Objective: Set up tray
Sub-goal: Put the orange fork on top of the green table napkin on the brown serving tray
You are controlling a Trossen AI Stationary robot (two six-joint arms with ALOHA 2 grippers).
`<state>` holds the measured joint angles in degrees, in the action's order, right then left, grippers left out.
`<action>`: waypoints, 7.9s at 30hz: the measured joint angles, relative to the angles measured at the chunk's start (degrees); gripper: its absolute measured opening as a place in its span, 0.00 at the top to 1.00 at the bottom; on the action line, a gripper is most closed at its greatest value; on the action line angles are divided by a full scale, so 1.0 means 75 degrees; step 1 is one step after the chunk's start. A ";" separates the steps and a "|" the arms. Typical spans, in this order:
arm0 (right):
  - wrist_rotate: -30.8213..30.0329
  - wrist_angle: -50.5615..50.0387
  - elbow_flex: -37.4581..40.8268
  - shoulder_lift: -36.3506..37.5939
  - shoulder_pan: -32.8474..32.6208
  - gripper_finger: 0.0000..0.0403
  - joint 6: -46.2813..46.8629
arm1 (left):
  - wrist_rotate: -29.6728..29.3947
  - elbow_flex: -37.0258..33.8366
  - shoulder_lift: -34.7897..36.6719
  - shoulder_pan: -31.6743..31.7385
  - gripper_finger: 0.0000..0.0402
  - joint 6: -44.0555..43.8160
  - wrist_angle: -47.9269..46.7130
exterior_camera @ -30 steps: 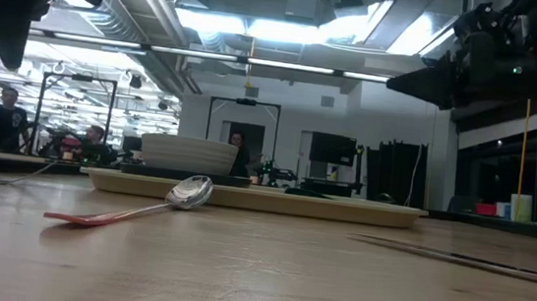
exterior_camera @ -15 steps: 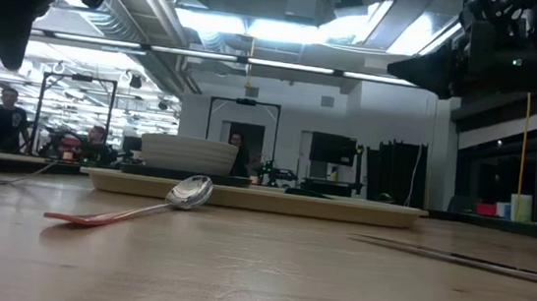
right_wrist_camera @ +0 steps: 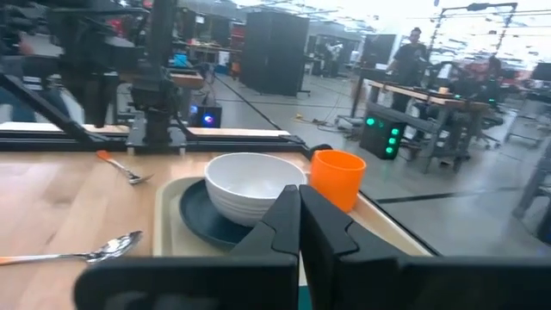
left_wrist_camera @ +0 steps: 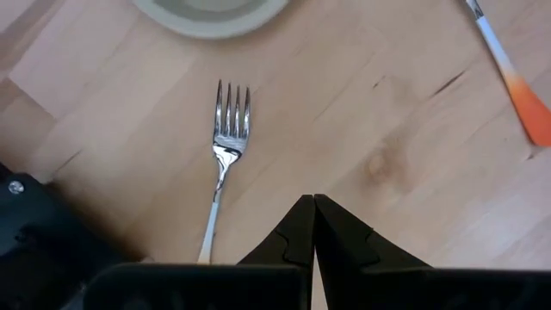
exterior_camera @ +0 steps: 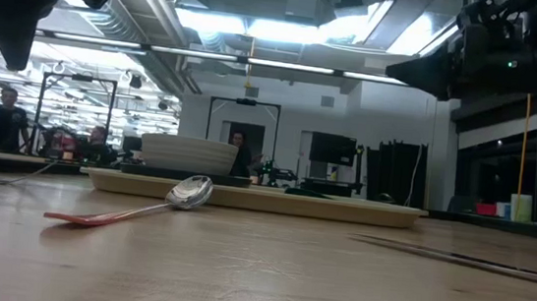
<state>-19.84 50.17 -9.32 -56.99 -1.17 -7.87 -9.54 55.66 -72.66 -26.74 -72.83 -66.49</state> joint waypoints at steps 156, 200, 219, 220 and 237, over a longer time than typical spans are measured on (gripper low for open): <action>0.0594 0.0223 -0.0006 -0.0201 0.0242 0.97 -0.0040 | 0.2411 0.0009 -0.3544 0.3681 0.99 1.3718 0.0369; 0.0592 0.0400 -0.0006 -0.0198 0.0240 0.97 -0.0021 | -0.1539 0.0973 0.1016 0.3319 1.00 0.5869 0.1453; 0.0592 -0.0078 -0.0005 -0.0325 0.0241 0.97 0.0988 | -0.3795 -0.0311 0.0889 0.2629 1.00 0.6099 0.5655; 0.0592 -0.0034 -0.0013 -0.0369 0.0236 0.97 0.0981 | -0.3913 -0.0538 0.0889 0.2629 1.00 0.6240 0.6189; -0.2364 -0.3517 -0.3130 -0.1562 -0.1294 0.97 -0.0385 | -0.5012 -0.2914 0.0886 0.2946 0.99 0.7011 1.1969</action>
<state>-37.57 23.79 -32.80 -68.71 -10.87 -10.76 -47.13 33.80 -66.02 -4.64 -20.25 23.28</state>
